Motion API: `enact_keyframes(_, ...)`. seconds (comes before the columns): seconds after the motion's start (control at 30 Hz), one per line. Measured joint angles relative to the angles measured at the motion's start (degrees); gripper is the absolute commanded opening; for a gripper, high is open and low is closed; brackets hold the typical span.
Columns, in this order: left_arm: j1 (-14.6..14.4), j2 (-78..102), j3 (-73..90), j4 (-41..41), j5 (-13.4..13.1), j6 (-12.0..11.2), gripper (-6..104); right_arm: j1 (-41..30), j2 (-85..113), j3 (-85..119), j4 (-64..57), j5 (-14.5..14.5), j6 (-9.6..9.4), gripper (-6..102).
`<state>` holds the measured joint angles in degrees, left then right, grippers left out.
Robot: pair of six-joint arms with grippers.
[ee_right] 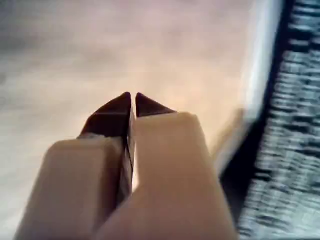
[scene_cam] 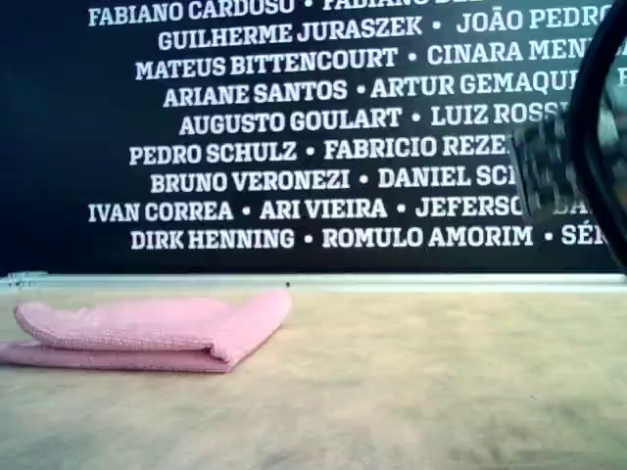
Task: Fold a cloth
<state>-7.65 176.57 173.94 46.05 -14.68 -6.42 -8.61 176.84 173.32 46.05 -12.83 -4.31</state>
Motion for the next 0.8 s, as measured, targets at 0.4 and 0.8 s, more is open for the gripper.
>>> enact_keyframes(0.4, 0.0, 0.0, 0.0, 1.14, 0.0, 0.09, -1, -0.62, 0.0, 0.0, 3.08, 0.09, 0.0, 2)
enact_keyframes(0.8, 0.0, -0.26, 0.0, 1.14, 0.0, 0.0, -1, 0.26, 0.0, 0.0, 3.08, 0.18, 0.18, 2)
